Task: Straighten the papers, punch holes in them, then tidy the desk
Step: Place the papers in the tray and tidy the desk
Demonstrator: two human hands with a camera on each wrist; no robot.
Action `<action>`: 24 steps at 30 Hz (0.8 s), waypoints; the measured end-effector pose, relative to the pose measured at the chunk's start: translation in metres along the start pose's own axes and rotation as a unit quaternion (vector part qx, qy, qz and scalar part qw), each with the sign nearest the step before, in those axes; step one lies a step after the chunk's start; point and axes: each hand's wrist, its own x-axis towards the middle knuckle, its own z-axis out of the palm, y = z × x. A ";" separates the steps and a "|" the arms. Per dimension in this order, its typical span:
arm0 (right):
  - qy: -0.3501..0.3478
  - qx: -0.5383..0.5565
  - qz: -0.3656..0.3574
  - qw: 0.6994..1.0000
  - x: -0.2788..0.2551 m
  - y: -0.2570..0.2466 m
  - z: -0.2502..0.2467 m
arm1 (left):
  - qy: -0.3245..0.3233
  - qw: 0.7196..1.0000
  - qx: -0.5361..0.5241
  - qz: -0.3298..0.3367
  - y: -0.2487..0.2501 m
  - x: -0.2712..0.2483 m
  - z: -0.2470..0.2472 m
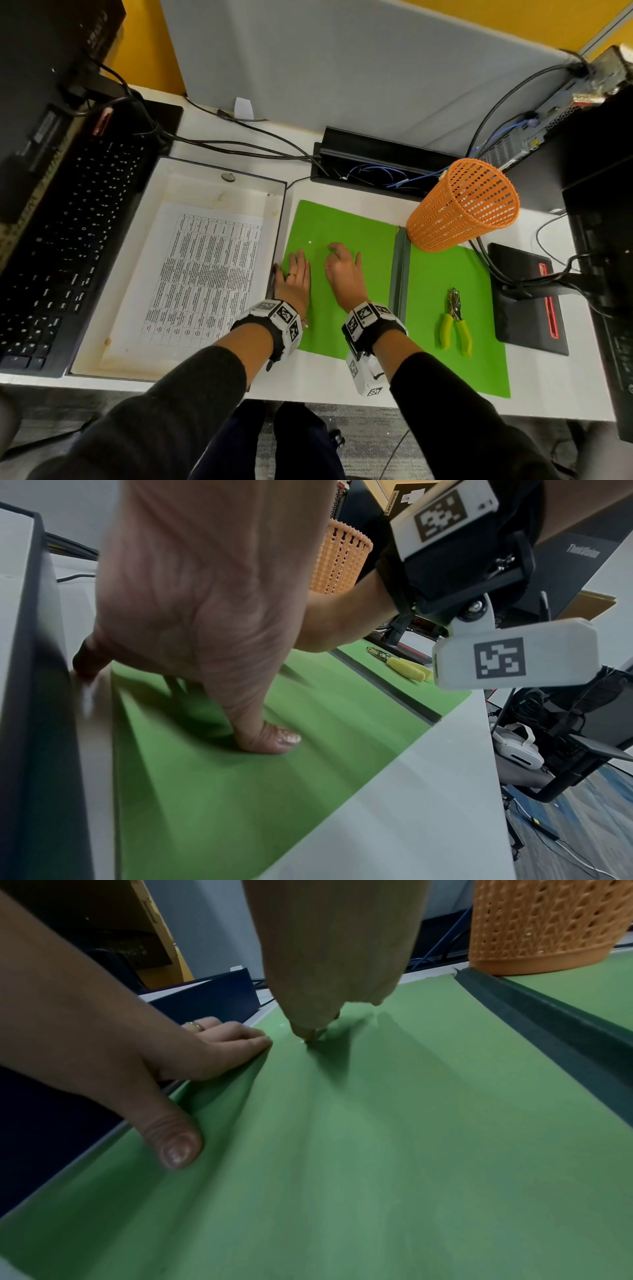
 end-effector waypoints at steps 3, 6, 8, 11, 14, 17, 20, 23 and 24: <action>0.012 0.023 0.005 1.000 0.000 0.006 0.002 | 0.001 1.000 -0.001 0.000 0.000 0.000 0.000; 0.031 0.074 0.013 0.997 -0.002 0.009 0.004 | -0.001 1.000 0.004 0.003 0.000 -0.001 -0.001; 0.038 0.108 0.013 0.993 -0.003 0.010 0.004 | 0.001 1.000 0.005 0.004 0.000 -0.001 -0.001; 0.040 0.132 0.012 0.990 -0.005 0.011 0.003 | 0.003 1.000 0.009 0.001 0.000 -0.001 0.000; 0.039 0.130 0.014 0.991 -0.005 0.011 0.004 | 0.002 1.000 0.012 0.002 0.000 -0.001 0.000; 0.042 0.123 0.020 0.991 -0.004 0.009 0.004 | 0.002 1.000 0.011 0.003 0.000 0.000 0.000; 0.048 0.117 0.025 0.992 -0.002 0.007 0.002 | 0.000 1.000 0.007 0.003 0.000 0.001 0.001; 0.045 0.090 0.012 0.995 -0.002 0.008 0.000 | 0.002 1.000 0.008 0.004 0.000 0.002 0.001; 0.045 0.078 0.006 0.996 -0.003 0.008 0.000 | 0.004 1.000 0.009 0.004 0.000 0.002 0.002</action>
